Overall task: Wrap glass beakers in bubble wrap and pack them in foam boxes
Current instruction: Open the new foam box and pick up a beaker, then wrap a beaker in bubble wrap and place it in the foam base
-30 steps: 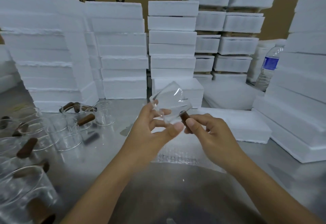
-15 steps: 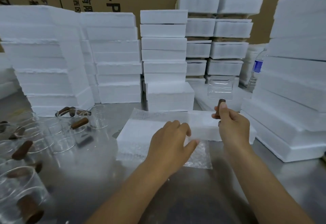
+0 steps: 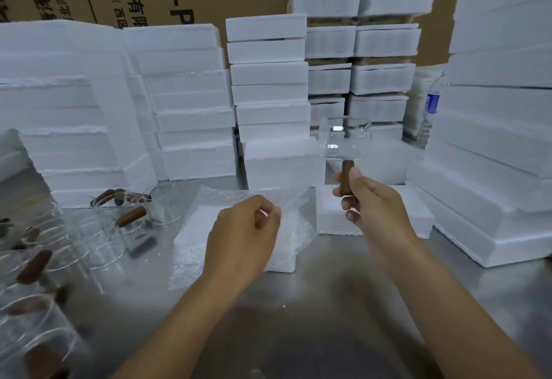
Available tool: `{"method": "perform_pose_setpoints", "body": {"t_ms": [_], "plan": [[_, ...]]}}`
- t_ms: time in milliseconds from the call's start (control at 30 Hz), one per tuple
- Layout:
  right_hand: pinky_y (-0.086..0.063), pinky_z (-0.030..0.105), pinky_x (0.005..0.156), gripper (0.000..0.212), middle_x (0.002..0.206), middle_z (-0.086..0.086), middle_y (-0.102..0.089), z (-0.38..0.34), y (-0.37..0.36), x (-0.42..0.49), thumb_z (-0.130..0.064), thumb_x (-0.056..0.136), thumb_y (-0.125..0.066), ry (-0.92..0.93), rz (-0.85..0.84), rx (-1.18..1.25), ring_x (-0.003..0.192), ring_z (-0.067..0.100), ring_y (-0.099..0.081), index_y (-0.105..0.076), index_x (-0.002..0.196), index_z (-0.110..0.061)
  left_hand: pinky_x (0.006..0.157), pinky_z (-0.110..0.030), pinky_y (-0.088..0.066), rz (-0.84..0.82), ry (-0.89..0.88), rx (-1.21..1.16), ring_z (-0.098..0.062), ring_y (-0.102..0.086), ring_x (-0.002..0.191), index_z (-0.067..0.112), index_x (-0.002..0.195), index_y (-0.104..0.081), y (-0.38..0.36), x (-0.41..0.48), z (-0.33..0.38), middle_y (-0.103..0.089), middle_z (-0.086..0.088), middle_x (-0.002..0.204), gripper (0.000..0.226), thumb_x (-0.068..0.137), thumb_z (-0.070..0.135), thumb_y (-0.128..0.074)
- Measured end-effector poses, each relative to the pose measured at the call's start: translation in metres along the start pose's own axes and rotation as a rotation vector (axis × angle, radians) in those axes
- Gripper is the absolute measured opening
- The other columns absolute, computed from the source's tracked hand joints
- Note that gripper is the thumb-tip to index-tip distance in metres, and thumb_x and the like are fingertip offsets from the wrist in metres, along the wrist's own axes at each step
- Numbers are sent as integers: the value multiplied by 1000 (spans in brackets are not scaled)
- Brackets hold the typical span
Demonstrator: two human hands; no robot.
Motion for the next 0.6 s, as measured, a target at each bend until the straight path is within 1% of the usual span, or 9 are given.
{"method": "perform_pose_setpoints", "body": {"t_ms": [100, 167, 233, 300, 400, 500, 533, 600], "plan": [[-41, 21, 61, 34, 70, -8, -66, 2, -17, -3, -39, 94, -48, 1, -201, 26, 57, 5, -50, -75, 82, -22, 48, -5, -37, -35, 117, -176, 2, -58, 59, 29, 71, -63, 4, 1, -15, -65, 10, 59, 14, 85, 26, -60], [-42, 21, 62, 35, 70, -7, -66, 2, -25, -5, -47, 88, -49, 5, -309, -7, 57, 5, -50, -76, 81, -26, 45, -4, -36, -63, 177, -279, -1, -61, 60, 27, 72, -63, 4, 1, -23, -68, 11, 61, 14, 84, 22, -61], [-42, 19, 60, 36, 69, -7, -65, 1, -32, -8, -55, 76, -51, 11, -392, -52, 55, 5, -50, -77, 81, -30, 50, -5, -39, -70, 196, -348, -7, -65, 66, 27, 71, -63, 4, 0, -29, -69, 10, 62, 15, 84, 20, -62], [-42, 15, 58, 37, 68, -7, -64, 2, -38, -11, -57, 72, -51, 23, -455, -84, 54, 6, -48, -77, 80, -31, 53, -6, -39, -58, 186, -392, -7, -65, 68, 28, 69, -62, 5, 0, -31, -69, 8, 62, 18, 84, 19, -64], [-42, 13, 56, 40, 67, -5, -63, 4, -38, -12, -56, 74, -50, 26, -484, -134, 53, 6, -47, -77, 79, -27, 63, -8, -41, -4, 140, -460, -4, -62, 67, 30, 66, -64, 13, 0, -29, -68, 12, 67, 21, 83, 18, -66], [-41, 14, 55, 44, 65, -4, -61, 3, -30, -9, -58, 71, -51, 25, -460, -221, 52, 7, -45, -76, 78, -22, 72, -18, -45, 73, 119, -520, 0, -58, 68, 29, 68, -65, 25, 1, -28, -66, 18, 70, 20, 84, 17, -67], [-40, 15, 55, 45, 64, -4, -61, 3, -27, -8, -57, 72, -51, 24, -449, -267, 52, 8, -45, -76, 78, -21, 73, -21, -45, 95, 124, -543, 0, -58, 68, 29, 69, -65, 29, 2, -29, -66, 18, 71, 19, 85, 18, -67], [-39, 14, 53, 41, 63, -4, -60, 5, -20, -5, -52, 79, -52, 9, -421, -355, 52, 9, -44, -76, 76, -19, 73, -20, -44, 135, 125, -578, 0, -58, 68, 28, 71, -66, 37, 2, -29, -66, 18, 70, 17, 85, 18, -67]]}}
Point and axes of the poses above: each hand's wrist, its own x-axis towards the middle knuckle, its own y-axis out of the back of the hand, z = x × y, the point moved 8 cm from there along x, towards the middle knuckle
